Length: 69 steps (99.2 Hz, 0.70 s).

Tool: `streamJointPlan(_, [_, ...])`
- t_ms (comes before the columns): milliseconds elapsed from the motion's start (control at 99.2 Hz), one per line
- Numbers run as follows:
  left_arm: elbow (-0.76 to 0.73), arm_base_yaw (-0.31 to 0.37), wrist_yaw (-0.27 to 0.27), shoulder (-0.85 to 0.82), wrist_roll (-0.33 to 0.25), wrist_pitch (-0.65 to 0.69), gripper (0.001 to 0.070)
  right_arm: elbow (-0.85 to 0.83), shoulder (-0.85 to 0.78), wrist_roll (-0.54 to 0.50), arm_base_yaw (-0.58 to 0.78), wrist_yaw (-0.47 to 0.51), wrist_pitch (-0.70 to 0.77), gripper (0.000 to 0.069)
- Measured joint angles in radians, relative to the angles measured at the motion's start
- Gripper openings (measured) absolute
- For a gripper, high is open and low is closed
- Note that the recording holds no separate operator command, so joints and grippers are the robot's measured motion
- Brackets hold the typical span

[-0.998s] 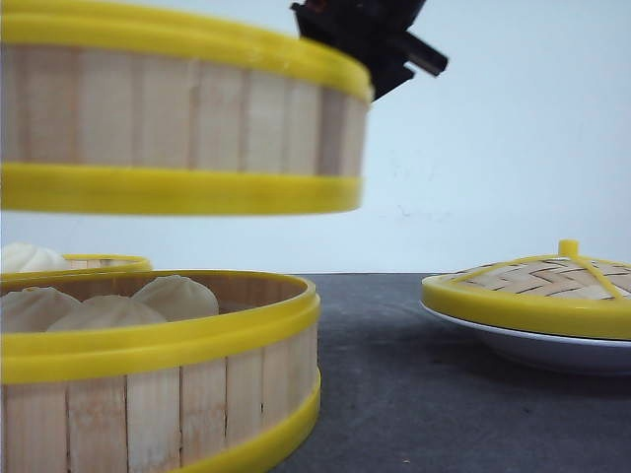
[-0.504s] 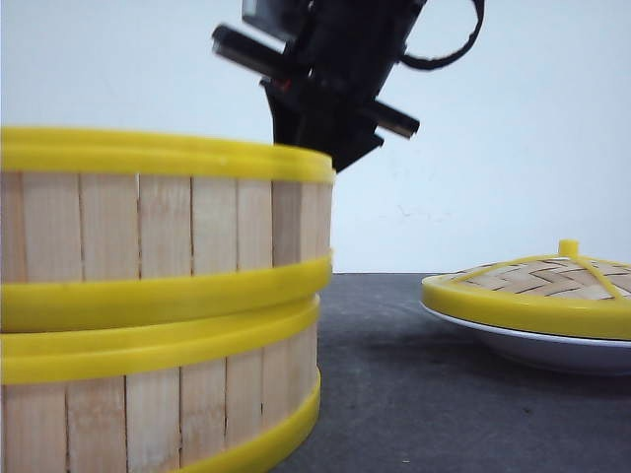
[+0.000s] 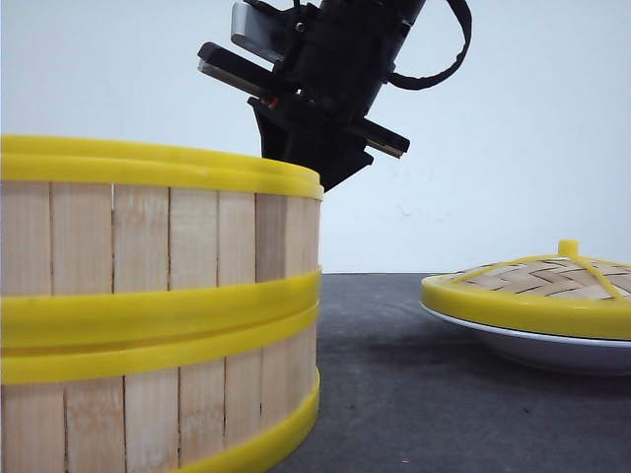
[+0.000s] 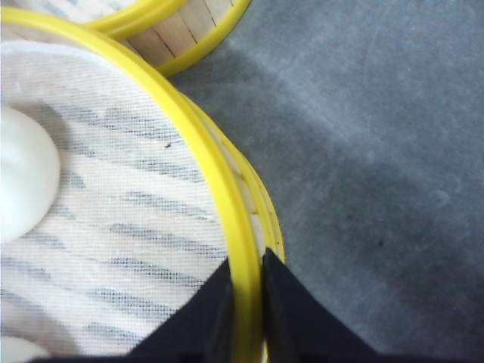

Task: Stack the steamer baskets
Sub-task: 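Lower the basket onto the nearest basket and open the right gripper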

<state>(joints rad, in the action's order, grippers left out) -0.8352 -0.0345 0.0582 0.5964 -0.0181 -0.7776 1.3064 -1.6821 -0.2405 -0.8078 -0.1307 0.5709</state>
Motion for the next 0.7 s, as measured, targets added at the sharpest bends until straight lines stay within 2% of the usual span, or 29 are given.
streamJointPlan(696, [0.0, 0.0, 0.0, 0.0, 0.0, 0.0, 0.05, 0.0, -0.006, -0.001, -0.02, 0.01, -0.003, 0.0033])
